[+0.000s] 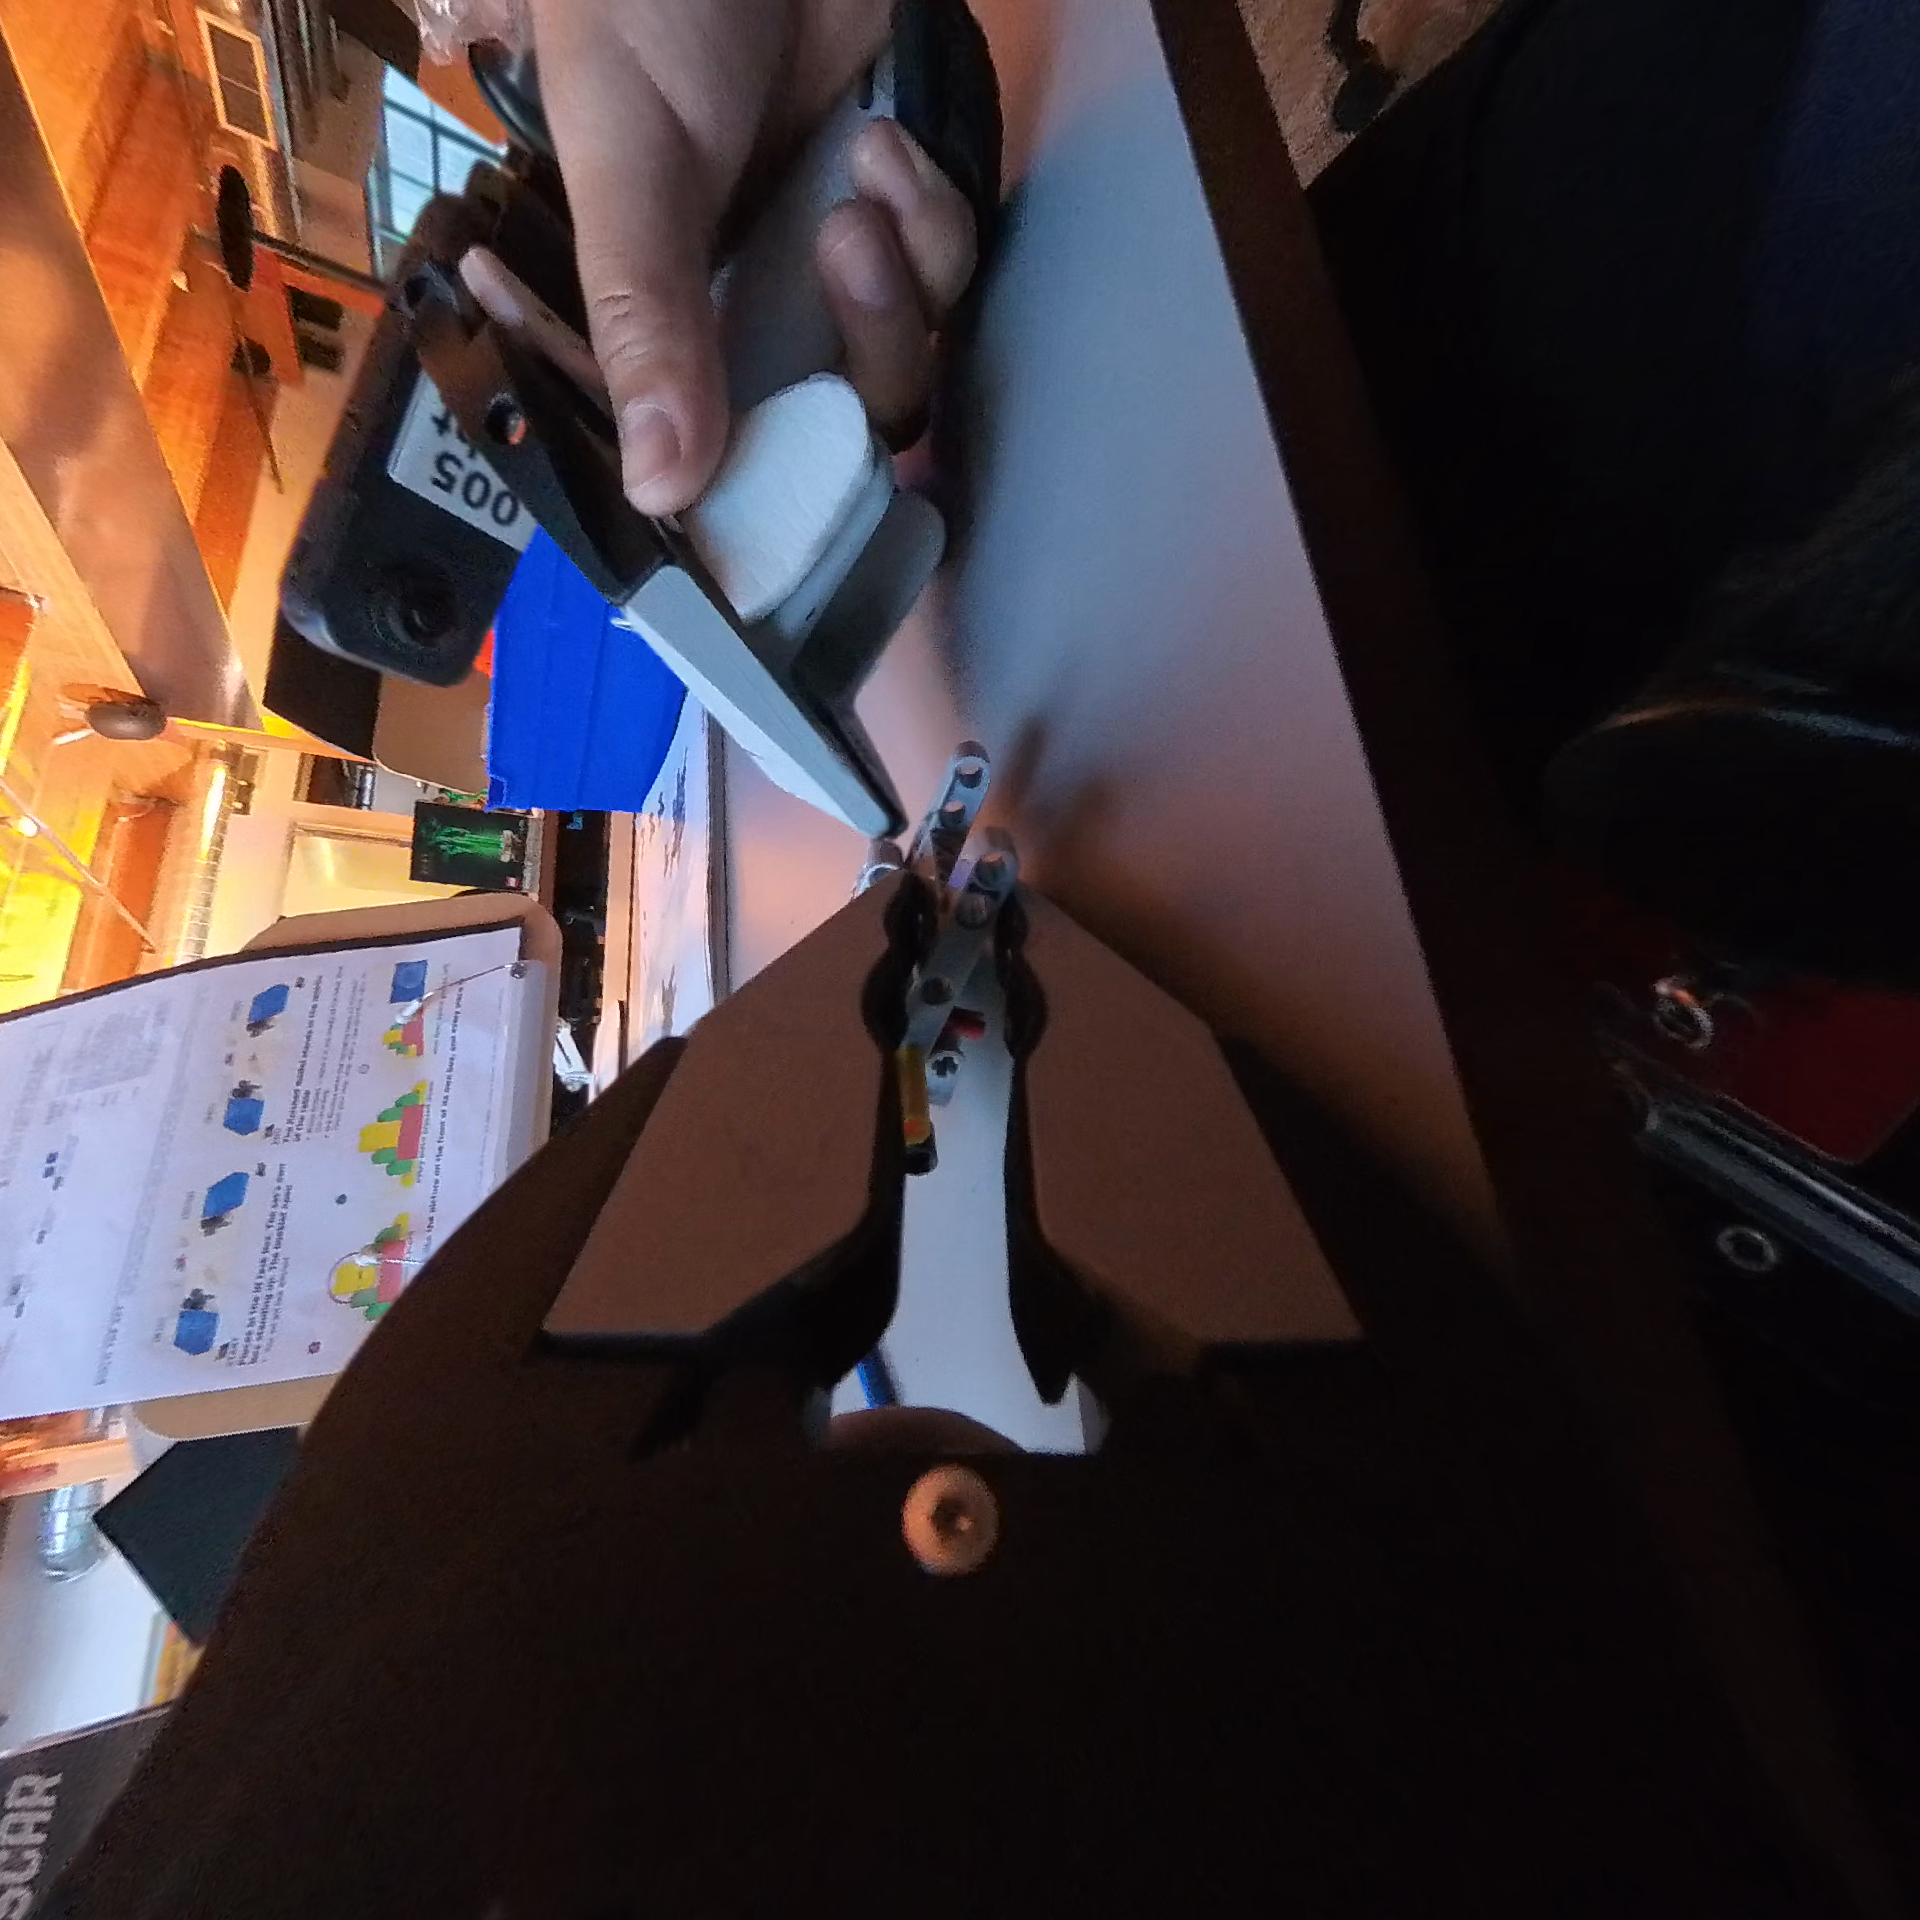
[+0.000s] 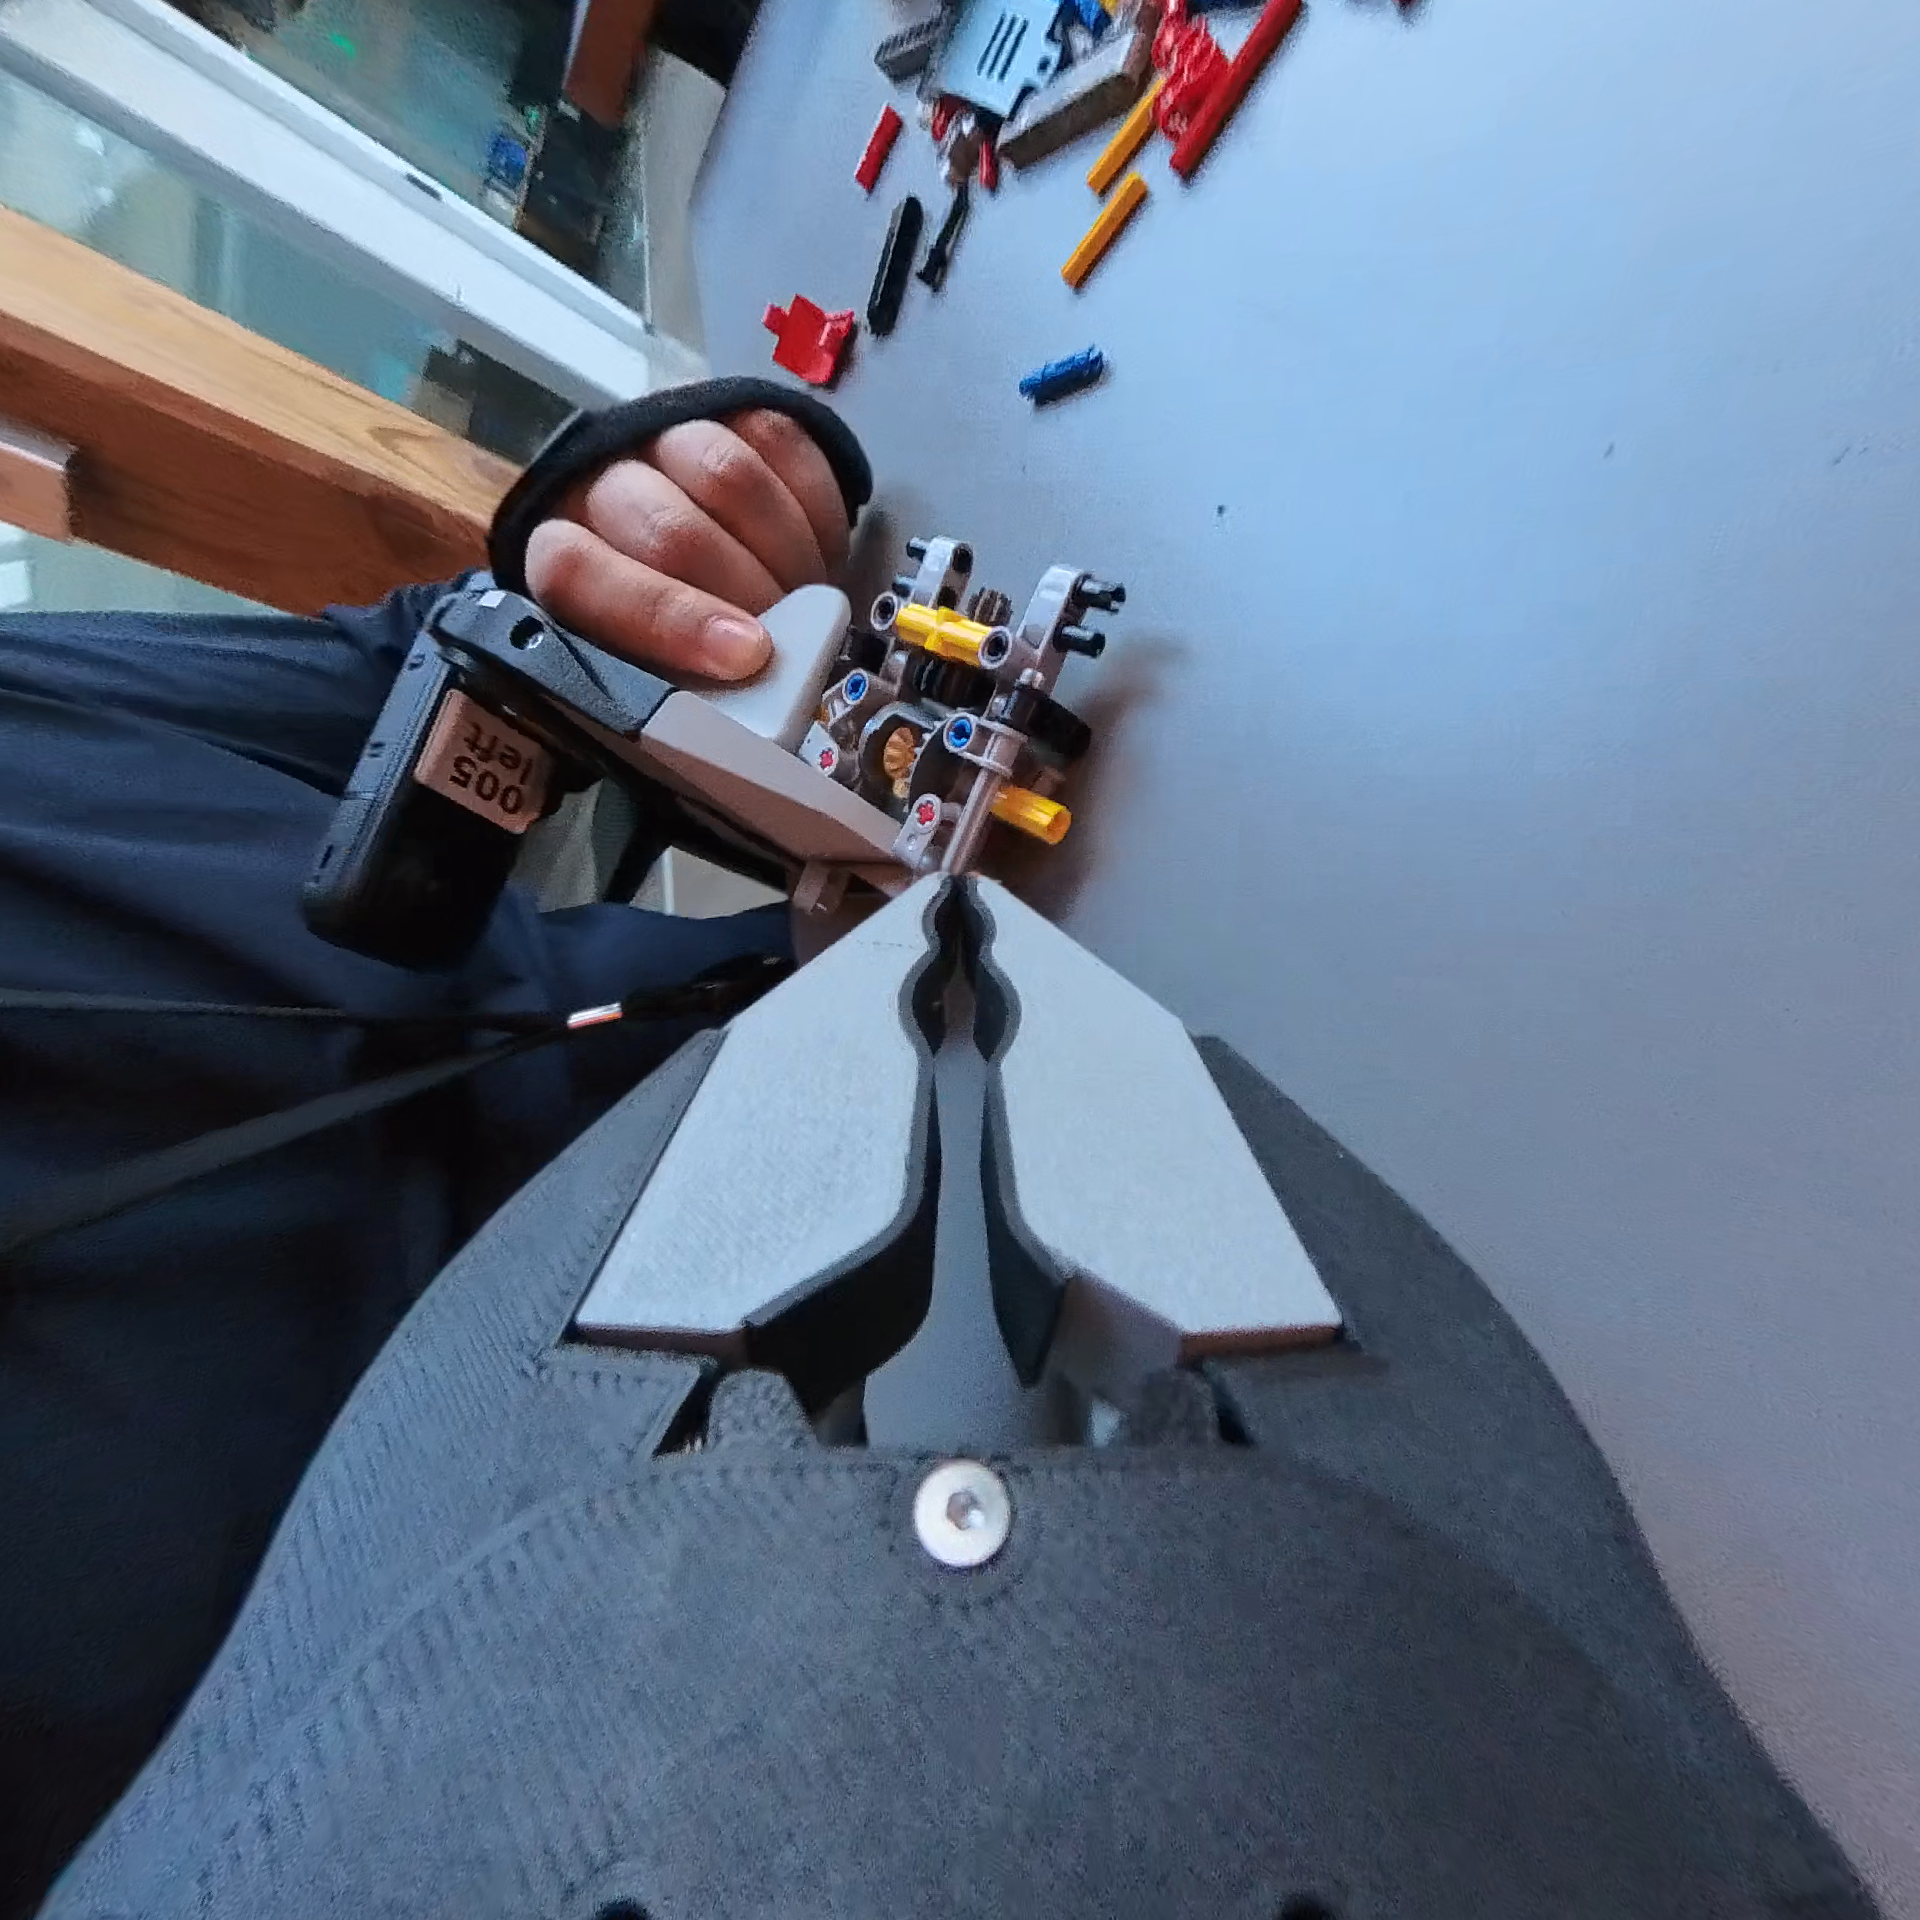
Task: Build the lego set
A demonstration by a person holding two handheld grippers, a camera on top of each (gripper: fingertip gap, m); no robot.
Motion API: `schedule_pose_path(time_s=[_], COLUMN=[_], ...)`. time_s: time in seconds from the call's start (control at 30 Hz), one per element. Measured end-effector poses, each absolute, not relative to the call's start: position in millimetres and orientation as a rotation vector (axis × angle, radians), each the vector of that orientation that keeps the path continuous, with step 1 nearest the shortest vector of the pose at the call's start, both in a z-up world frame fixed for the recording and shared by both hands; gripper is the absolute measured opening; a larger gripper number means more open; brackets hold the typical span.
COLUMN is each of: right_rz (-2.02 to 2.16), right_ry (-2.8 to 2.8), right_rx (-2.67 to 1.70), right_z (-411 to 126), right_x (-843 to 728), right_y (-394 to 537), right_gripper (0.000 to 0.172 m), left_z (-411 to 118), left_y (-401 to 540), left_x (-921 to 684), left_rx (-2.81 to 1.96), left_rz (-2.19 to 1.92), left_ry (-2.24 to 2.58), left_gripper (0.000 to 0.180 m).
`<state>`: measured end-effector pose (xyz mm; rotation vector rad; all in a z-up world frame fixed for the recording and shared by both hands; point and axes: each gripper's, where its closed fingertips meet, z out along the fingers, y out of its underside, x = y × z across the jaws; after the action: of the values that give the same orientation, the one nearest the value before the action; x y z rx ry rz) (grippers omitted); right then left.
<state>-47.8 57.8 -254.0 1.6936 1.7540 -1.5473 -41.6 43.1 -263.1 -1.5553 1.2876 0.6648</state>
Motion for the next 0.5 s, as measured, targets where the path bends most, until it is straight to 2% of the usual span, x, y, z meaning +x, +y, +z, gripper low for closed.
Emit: schedule_pose_path(time_s=[0.17, 0.27, 0.5], right_rz=[-1.495, -1.535, -1.601], right_ry=[1.661, 1.528, 1.286], right_rx=[1.690, 1.642, 1.602], right_z=[-253.5, -246.4, -236.7], right_x=[-45.9, -47.3, -43.5], right_y=[50.8, 45.3, 35.1], right_gripper=[0.011, 0.006, 0.005], left_z=[-263.1, -251.1, -243.8], left_y=[39.9, 37.7, 27.5], left_x=[-39.2, -38.3, -33.7], left_rx=[-1.533, -1.471, -1.377], left_rz=[0.664, 0.730, 0.759], left_ry=[1.301, 1.284, 1.315], left_gripper=[0.011, 0.005, 0.005])
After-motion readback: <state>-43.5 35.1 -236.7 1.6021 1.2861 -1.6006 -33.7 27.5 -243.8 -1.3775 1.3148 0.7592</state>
